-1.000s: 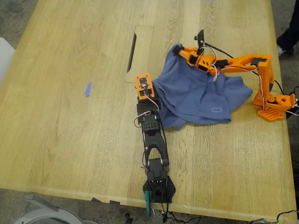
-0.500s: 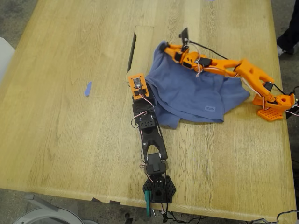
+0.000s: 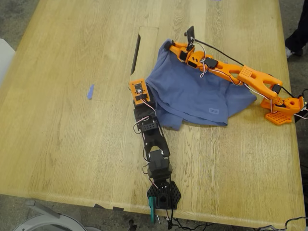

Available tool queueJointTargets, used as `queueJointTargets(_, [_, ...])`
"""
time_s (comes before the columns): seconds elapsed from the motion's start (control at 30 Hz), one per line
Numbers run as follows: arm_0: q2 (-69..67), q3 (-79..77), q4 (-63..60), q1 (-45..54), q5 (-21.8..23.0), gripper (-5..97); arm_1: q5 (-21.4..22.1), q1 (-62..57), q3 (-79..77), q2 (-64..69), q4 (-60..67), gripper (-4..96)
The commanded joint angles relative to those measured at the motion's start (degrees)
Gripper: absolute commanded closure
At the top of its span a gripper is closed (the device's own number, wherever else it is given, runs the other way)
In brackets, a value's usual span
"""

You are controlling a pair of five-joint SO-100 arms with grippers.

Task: Fold a T-shirt

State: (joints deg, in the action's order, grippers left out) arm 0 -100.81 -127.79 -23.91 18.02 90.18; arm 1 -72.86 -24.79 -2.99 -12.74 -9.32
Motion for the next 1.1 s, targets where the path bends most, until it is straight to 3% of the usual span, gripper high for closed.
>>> queueJointTargets(0.0, [-2.1, 5.0, -6.3, 3.7, -0.8, 92, -0.6, -3.4, 6.0, -4.7, 0.9, 87.6])
queueJointTargets(0.1, [-5.2, 5.5, -3.5, 2.5, -0.9, 92, -0.4, -3.4, 10.5, -4.6, 8.5, 87.7])
queueJointTargets(0.53, [-29.8, 10.4, 42.0, -6.2, 0.8, 92, -1.7, -2.6, 9.1, -25.4, 49.0, 88.3])
queueJointTargets(0.83, [-34.2, 18.5, 62.7, -14.9, 1.8, 92, -1.7, -3.7, 9.1, -36.2, 79.2, 89.5])
queueJointTargets(1.07, [-35.0, 25.5, 74.6, -22.2, 2.2, 92, -1.5, -3.5, 10.1, -42.7, 94.9, 89.8])
